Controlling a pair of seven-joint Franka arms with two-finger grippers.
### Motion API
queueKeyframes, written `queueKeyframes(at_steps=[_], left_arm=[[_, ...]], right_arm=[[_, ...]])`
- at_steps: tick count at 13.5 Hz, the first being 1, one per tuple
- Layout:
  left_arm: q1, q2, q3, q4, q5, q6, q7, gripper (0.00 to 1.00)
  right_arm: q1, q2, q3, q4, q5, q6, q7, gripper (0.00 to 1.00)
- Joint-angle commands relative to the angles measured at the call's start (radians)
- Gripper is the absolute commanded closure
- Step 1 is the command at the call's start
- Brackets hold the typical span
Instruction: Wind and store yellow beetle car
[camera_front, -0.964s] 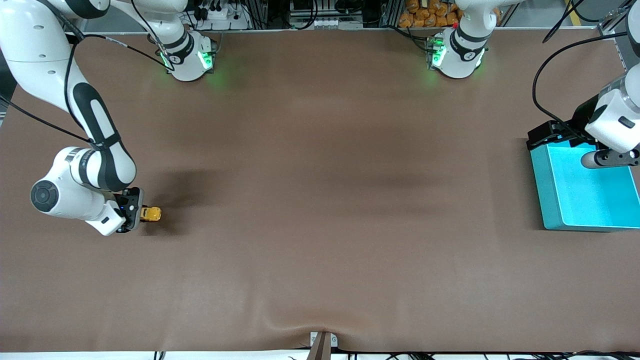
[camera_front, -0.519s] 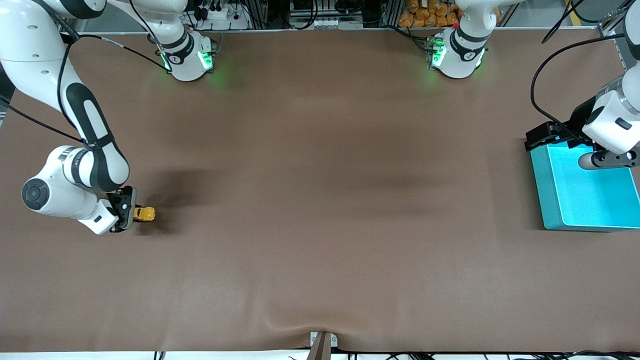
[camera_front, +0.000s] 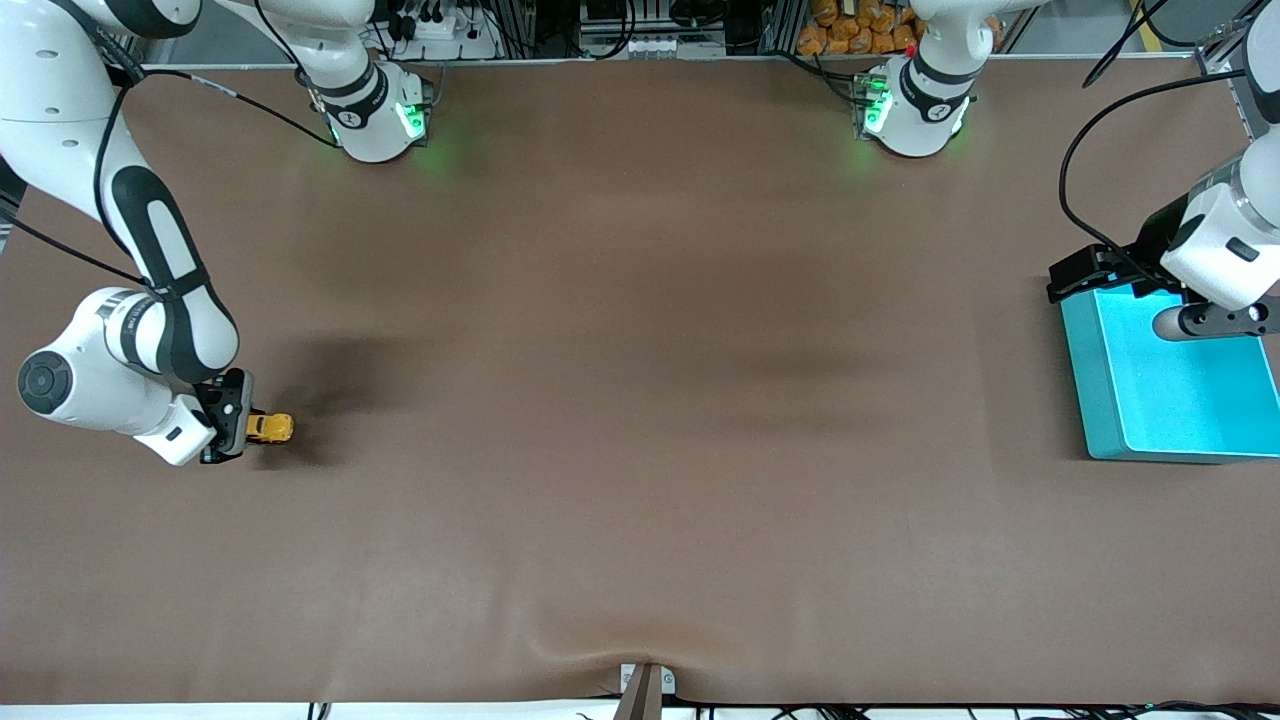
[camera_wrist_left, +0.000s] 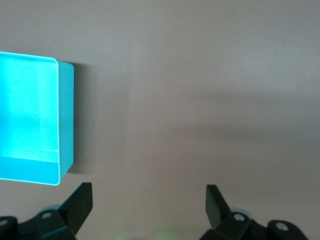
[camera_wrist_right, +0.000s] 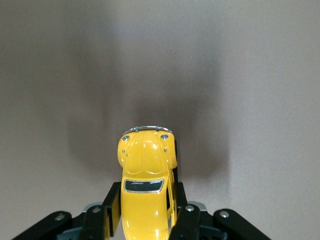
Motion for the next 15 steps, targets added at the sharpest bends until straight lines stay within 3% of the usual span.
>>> queueKeyframes(at_steps=[1, 15], left_arm=[[-0.006, -0.004, -0.004, -0.006, 0.015, 0.013, -0.023, 0.0], [-0.013, 0.004, -0.03, -0.006, 0.01, 0.013, -0.023, 0.0]], right_arm=[[-0.044, 0.104, 0.005, 0.02, -0.003, 0.056, -0.069, 0.93], [-0.121, 0.121, -0.004, 0.033, -0.004, 0.056, -0.147, 0.93]])
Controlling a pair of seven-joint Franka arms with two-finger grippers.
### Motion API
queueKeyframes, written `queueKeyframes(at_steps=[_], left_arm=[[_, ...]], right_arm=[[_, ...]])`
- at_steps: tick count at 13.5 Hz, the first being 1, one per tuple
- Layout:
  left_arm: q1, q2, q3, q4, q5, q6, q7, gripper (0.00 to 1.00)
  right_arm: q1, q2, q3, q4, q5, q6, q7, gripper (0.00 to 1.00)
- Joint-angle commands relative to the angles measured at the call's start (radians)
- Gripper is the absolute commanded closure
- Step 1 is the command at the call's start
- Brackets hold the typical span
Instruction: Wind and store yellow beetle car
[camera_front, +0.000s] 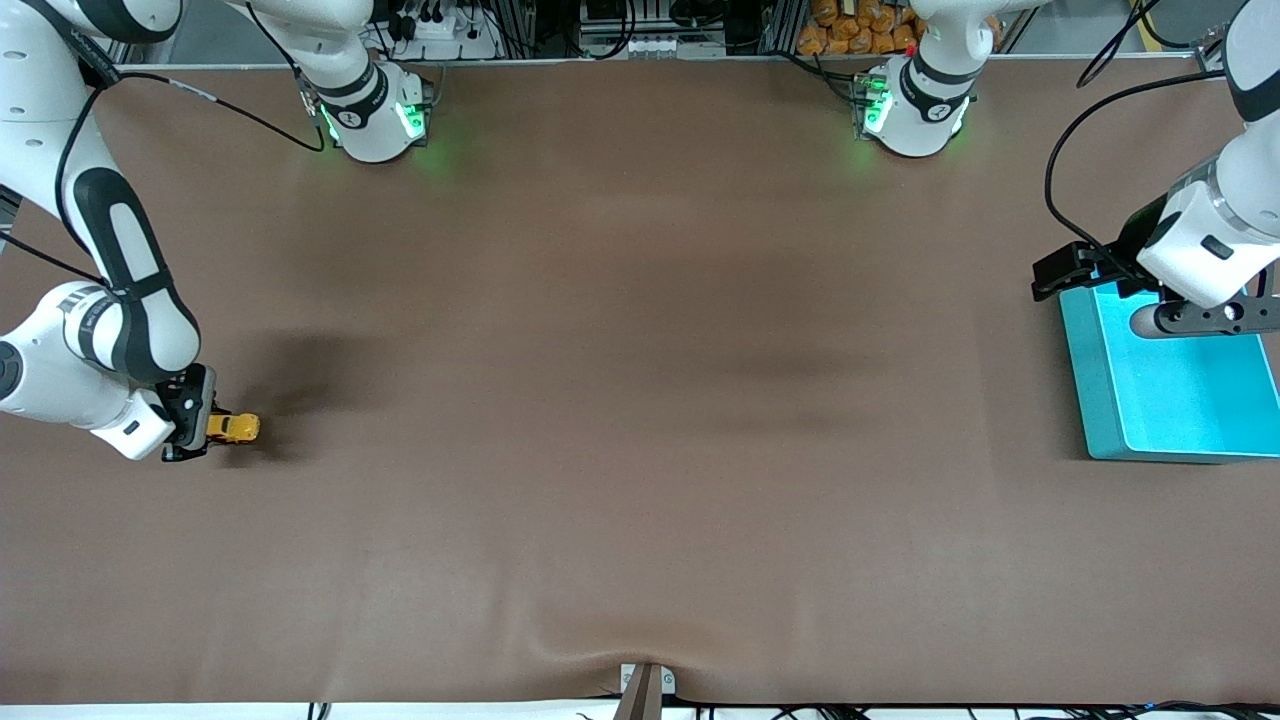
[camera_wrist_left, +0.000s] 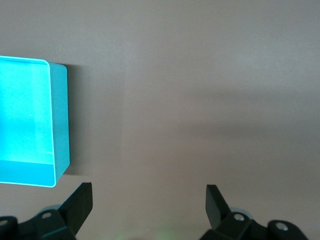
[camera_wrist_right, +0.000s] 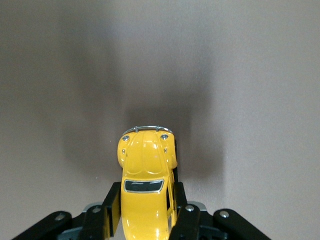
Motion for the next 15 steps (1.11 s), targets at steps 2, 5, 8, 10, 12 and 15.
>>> queueKeyframes(at_steps=[2, 5, 8, 10, 12, 15], left_arm=[[-0.003, 0.003, -0.013, -0.003, 0.01, 0.014, -0.023, 0.0], [-0.003, 0.009, -0.019, -0.003, 0.008, 0.014, -0.023, 0.0], [-0.004, 0.014, -0.027, -0.003, 0.008, 0.014, -0.025, 0.0], [-0.003, 0.019, -0.037, -0.003, 0.008, 0.014, -0.025, 0.0], [-0.003, 0.022, -0.04, -0.001, 0.008, 0.014, -0.025, 0.0], [-0.003, 0.023, -0.042, -0.001, 0.008, 0.014, -0.025, 0.0]], right_arm=[[-0.046, 0.107, -0.004, 0.013, -0.004, 0.036, -0.055, 0.93], [-0.049, 0.107, -0.004, 0.013, -0.003, 0.035, -0.063, 0.93], [-0.047, 0.107, -0.002, 0.016, 0.002, 0.035, -0.057, 0.81], [-0.044, 0.107, -0.002, 0.027, 0.016, 0.03, -0.048, 0.36], [-0.043, 0.106, -0.002, 0.036, 0.016, 0.024, -0.019, 0.05], [-0.041, 0.098, -0.001, 0.046, 0.019, -0.01, 0.004, 0.03]])
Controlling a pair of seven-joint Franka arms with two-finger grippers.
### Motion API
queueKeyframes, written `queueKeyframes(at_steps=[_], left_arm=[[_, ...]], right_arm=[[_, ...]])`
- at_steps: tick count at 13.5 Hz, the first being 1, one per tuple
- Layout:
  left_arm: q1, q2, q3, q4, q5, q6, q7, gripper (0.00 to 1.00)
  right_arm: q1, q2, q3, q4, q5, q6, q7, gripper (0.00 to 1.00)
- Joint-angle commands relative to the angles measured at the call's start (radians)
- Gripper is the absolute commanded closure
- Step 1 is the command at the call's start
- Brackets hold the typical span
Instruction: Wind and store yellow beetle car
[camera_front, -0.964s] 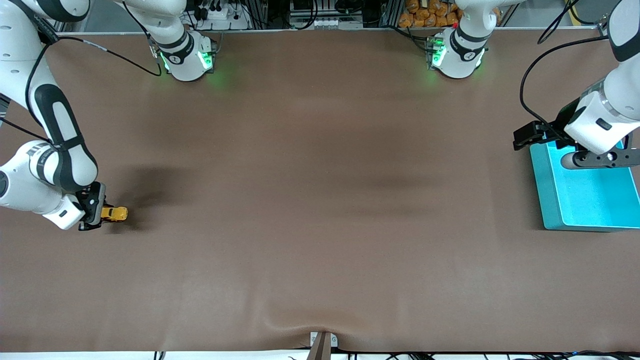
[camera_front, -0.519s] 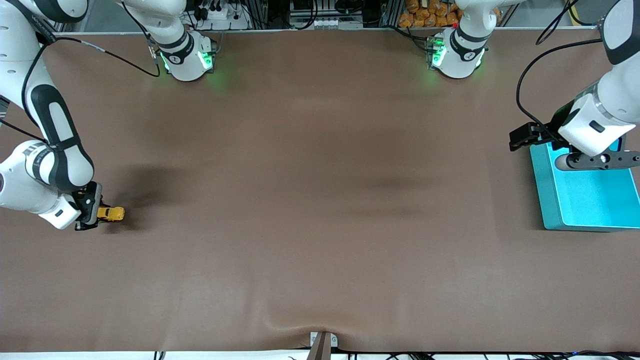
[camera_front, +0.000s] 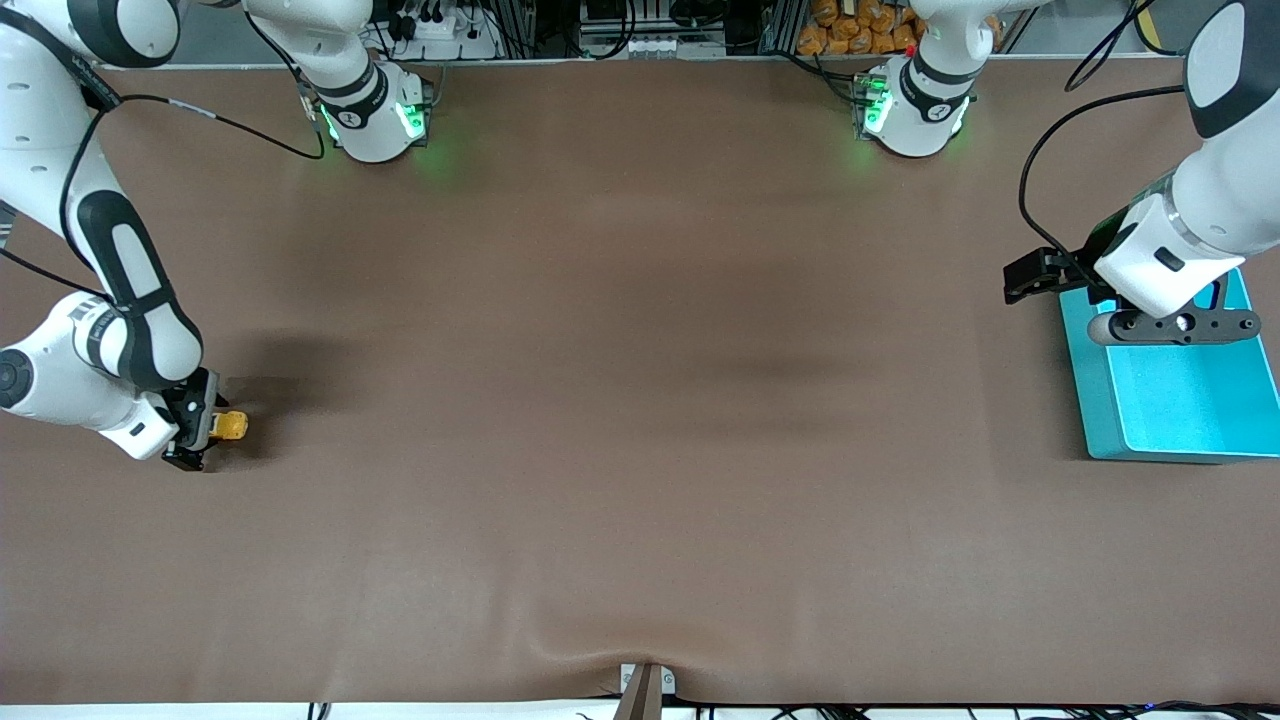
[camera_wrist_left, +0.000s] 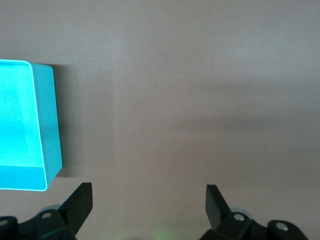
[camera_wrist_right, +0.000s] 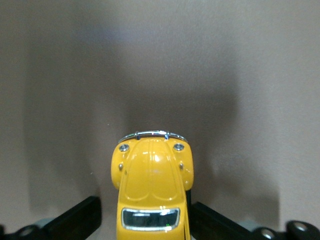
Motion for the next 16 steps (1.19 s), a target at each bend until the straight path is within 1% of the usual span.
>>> queueKeyframes(at_steps=[1, 2, 4, 11, 14, 16], left_arm=[[0.002, 0.001, -0.009, 0.004, 0.008, 0.007, -0.025, 0.0], [0.002, 0.001, -0.009, 0.004, 0.008, 0.007, -0.025, 0.0], [0.002, 0.001, -0.008, 0.004, 0.008, 0.007, -0.025, 0.0], [0.003, -0.001, -0.009, 0.004, 0.008, 0.007, -0.023, 0.0], [0.003, -0.001, -0.009, 0.004, 0.008, 0.007, -0.023, 0.0], [0.003, -0.001, -0.008, 0.004, 0.008, 0.007, -0.023, 0.0]], right_arm=[[-0.013, 0.01, 0.008, 0.036, 0.017, -0.07, 0.015, 0.03], [-0.013, 0.006, 0.008, 0.048, 0.023, -0.112, 0.018, 0.03], [-0.012, 0.0, 0.007, 0.065, 0.025, -0.153, 0.021, 0.0], [-0.007, -0.013, 0.008, 0.082, 0.026, -0.186, 0.023, 0.0], [-0.001, -0.049, 0.008, 0.091, 0.066, -0.218, 0.053, 0.0], [0.027, -0.082, 0.008, 0.103, 0.075, -0.221, 0.11, 0.0]])
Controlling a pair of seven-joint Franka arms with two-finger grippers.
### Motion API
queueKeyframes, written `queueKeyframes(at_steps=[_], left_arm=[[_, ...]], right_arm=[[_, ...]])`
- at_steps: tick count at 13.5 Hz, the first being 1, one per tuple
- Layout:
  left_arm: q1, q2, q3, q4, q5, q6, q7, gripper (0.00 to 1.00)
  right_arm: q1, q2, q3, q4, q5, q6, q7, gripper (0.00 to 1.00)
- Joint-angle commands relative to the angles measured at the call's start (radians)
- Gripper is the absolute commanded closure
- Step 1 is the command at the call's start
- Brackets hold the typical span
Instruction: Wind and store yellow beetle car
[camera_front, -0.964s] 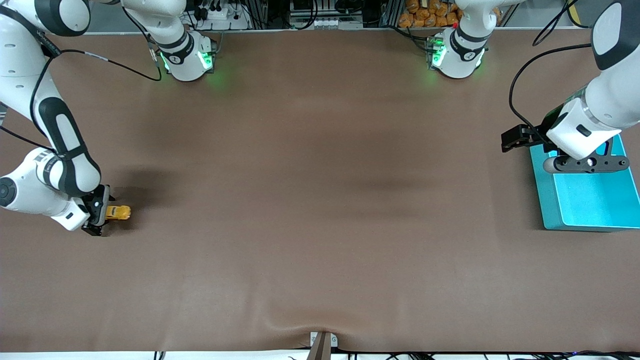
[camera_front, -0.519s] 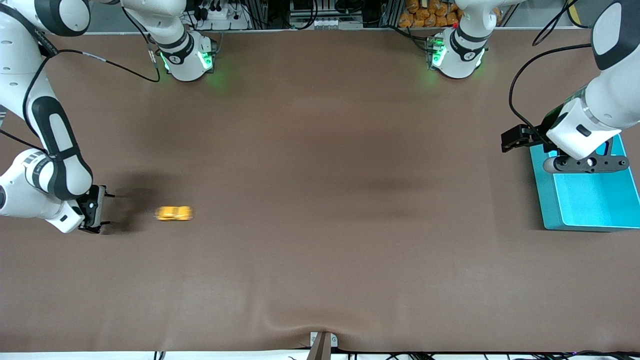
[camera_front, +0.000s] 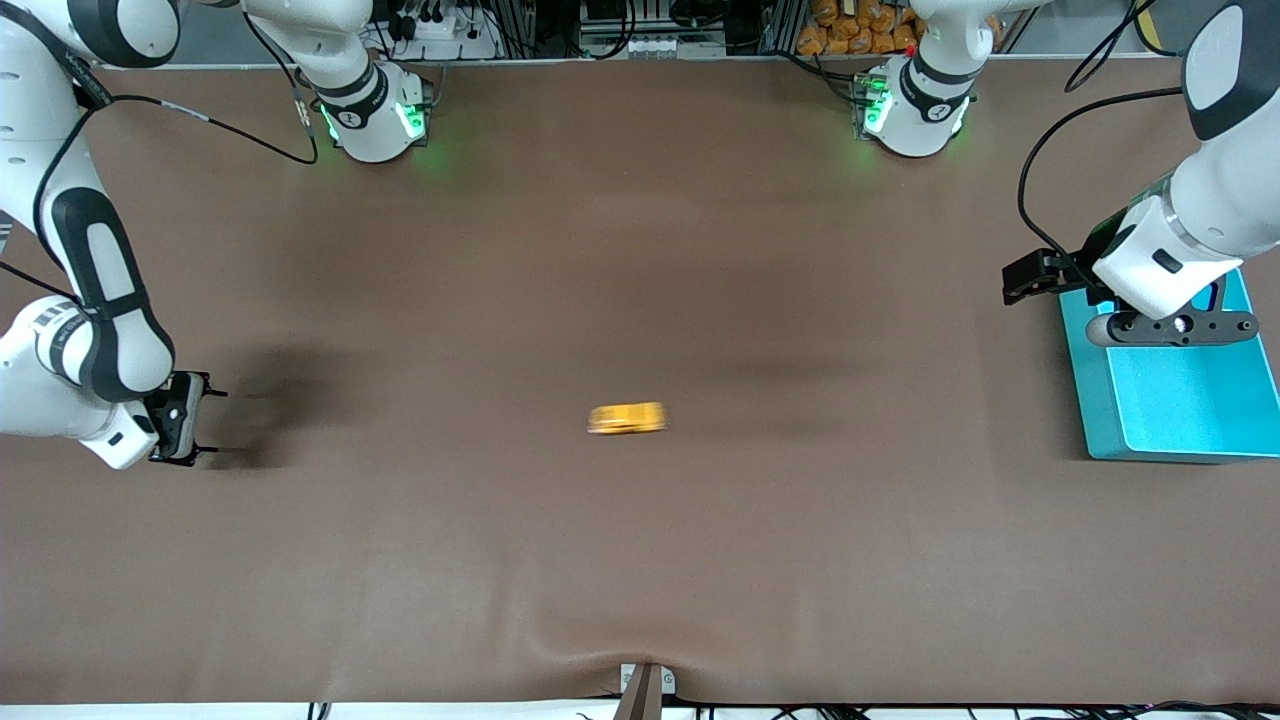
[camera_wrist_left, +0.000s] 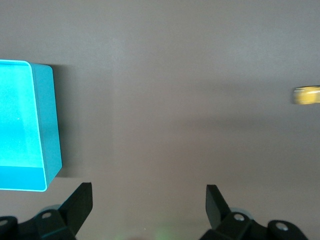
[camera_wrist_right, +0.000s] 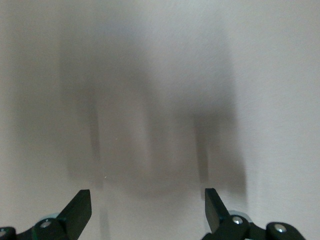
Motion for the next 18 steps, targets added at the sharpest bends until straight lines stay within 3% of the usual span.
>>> queueKeyframes(at_steps=[1, 5, 10, 15, 18], left_arm=[[0.003, -0.002, -0.007, 0.004, 0.008, 0.006, -0.023, 0.0], [0.005, -0.003, -0.007, 0.005, 0.008, 0.006, -0.023, 0.0], [0.017, -0.014, -0.007, 0.007, 0.008, 0.0, -0.022, 0.0], [0.023, -0.039, 0.004, 0.011, 0.008, -0.023, -0.019, 0.0], [0.046, -0.063, 0.005, 0.011, 0.012, -0.053, -0.005, 0.0]], right_arm=[[0.03, -0.057, 0.005, 0.012, 0.021, -0.028, 0.076, 0.0], [0.047, -0.092, 0.007, 0.028, 0.119, -0.028, 0.128, 0.0], [0.091, -0.201, 0.007, 0.024, 0.106, -0.13, 0.567, 0.0], [0.139, -0.286, 0.007, 0.028, 0.109, -0.156, 0.858, 0.0], [0.15, -0.323, 0.007, 0.073, 0.11, -0.243, 1.079, 0.0]])
